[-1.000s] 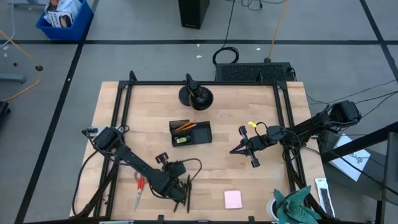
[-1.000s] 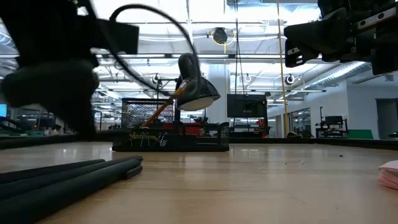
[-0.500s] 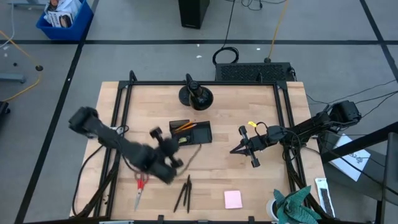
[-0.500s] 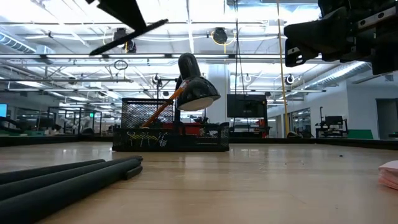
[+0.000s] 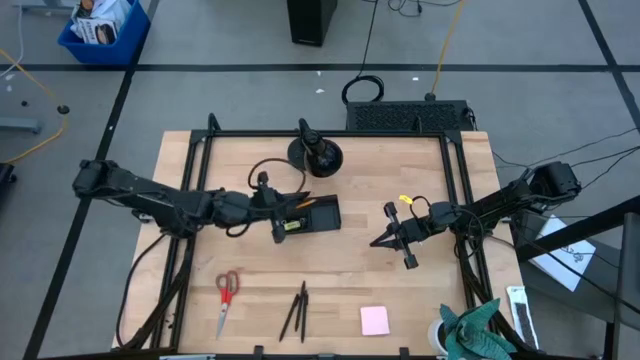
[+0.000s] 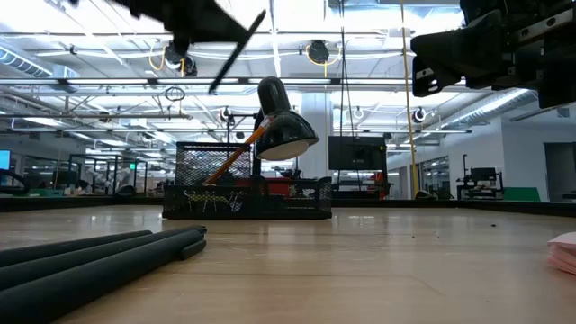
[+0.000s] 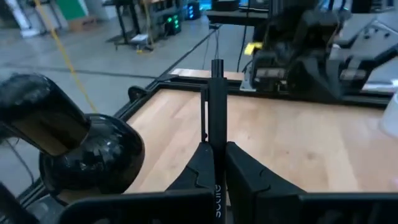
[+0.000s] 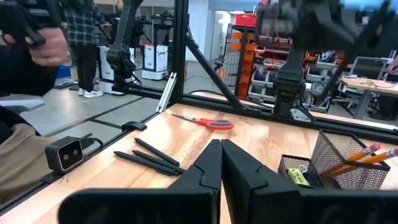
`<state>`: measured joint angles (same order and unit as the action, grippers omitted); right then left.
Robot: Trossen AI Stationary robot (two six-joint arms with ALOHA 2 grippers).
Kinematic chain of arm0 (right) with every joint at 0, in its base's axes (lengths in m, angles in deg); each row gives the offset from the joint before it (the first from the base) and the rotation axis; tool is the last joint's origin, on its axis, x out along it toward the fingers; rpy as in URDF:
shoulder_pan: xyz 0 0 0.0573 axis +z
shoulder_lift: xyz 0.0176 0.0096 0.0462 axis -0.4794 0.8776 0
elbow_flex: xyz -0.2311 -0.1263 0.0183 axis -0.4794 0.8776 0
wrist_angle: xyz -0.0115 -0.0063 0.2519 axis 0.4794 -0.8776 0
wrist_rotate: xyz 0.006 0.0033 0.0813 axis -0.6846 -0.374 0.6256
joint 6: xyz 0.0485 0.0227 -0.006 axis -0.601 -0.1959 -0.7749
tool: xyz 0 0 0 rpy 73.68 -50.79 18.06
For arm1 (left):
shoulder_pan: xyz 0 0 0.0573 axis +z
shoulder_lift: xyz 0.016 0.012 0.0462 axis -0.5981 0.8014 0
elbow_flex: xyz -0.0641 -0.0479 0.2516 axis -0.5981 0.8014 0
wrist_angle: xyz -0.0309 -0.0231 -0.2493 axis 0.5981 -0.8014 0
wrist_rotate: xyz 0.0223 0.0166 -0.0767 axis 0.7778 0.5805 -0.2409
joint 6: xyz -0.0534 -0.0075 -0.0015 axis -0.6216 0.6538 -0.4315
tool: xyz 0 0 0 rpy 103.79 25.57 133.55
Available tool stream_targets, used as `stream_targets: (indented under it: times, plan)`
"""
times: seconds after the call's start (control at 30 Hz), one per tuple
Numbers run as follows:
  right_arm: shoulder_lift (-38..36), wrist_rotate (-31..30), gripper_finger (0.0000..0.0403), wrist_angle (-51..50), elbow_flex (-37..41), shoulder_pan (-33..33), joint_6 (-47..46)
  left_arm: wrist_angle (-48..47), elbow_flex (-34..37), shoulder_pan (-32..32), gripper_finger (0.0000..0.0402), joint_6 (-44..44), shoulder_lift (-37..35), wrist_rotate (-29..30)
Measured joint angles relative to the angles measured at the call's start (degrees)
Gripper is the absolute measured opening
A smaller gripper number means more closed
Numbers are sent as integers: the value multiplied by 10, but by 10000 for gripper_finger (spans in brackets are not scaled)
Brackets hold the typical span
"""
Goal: Pick and place office supplies into organizer
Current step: Put the black pen into the black desk organizer
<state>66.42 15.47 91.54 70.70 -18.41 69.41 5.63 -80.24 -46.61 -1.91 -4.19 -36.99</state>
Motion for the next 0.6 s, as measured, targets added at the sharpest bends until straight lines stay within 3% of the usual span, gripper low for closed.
stream_targets:
  times: [0.33, 0.6]
  plan:
    - [0, 0, 0, -1, 0, 0, 5, 186, 114, 81, 25, 47, 30, -86]
    - [0, 0, 0, -2, 0, 0, 13, 194, 143, 119, 8, 44, 31, -117]
